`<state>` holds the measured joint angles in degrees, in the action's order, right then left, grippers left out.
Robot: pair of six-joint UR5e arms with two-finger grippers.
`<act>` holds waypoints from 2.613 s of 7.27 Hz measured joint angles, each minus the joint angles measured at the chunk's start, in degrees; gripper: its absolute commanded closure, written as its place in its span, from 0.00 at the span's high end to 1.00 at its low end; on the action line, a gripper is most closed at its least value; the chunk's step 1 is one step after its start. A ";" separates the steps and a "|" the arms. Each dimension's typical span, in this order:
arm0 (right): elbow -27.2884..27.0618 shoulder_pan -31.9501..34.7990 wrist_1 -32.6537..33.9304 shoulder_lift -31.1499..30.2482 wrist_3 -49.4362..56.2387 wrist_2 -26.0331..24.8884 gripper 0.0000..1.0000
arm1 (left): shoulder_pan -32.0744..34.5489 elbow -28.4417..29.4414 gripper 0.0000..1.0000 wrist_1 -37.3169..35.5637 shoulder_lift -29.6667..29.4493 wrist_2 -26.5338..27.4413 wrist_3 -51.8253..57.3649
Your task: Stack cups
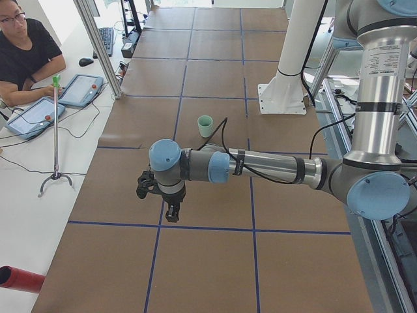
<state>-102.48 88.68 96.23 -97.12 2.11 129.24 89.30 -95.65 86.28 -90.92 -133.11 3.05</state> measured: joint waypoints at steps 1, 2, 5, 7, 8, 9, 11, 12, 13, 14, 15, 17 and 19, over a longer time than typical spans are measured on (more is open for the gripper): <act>0.00 0.00 0.01 0.00 0.00 -0.01 1.00 | 0.05 0.00 1.00 0.08 -0.01 -0.03 0.14; 0.00 0.00 0.01 0.00 0.00 0.00 1.00 | 0.06 -0.13 1.00 0.15 0.09 -0.06 0.16; 0.00 0.00 -0.03 0.00 0.00 0.03 1.00 | 0.19 -0.19 1.00 0.21 0.95 -0.11 0.18; 0.01 0.00 -0.04 0.00 0.00 0.04 1.00 | 0.76 -0.15 1.00 0.23 1.51 -0.11 0.09; 0.02 0.00 -0.01 0.00 0.00 0.03 1.00 | 1.01 -0.25 1.00 0.27 1.60 -0.14 0.05; 0.02 0.00 0.00 0.00 0.00 0.01 1.00 | 1.21 -0.54 1.00 0.27 1.79 -0.16 -0.02; 0.01 0.00 0.01 0.00 0.00 0.03 1.00 | 1.47 -2.30 1.00 0.41 2.81 -0.08 -0.60; 0.00 0.00 0.01 0.00 0.00 0.04 1.00 | 1.48 -2.84 1.00 0.94 3.12 -0.01 -1.18; 0.00 0.00 0.01 0.00 0.00 0.04 1.00 | 1.49 -2.81 1.00 1.83 3.13 0.03 -1.47; 0.00 0.00 0.01 0.00 0.00 0.04 1.00 | 1.48 -2.54 1.00 2.63 3.03 -0.02 -1.51; 0.00 0.00 0.01 0.00 0.00 0.04 1.00 | 1.47 -2.62 1.00 2.92 2.85 -0.10 -1.40; 0.00 0.00 0.01 0.00 0.00 0.01 1.00 | 1.43 -2.45 1.00 2.97 2.72 -0.14 -1.09; 0.00 0.00 0.01 0.00 0.00 0.03 1.00 | 1.41 -2.11 1.00 2.84 2.91 -0.10 -1.03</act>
<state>-102.48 88.68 96.24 -97.12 2.11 129.28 90.71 -97.75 89.12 -88.00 -133.21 2.01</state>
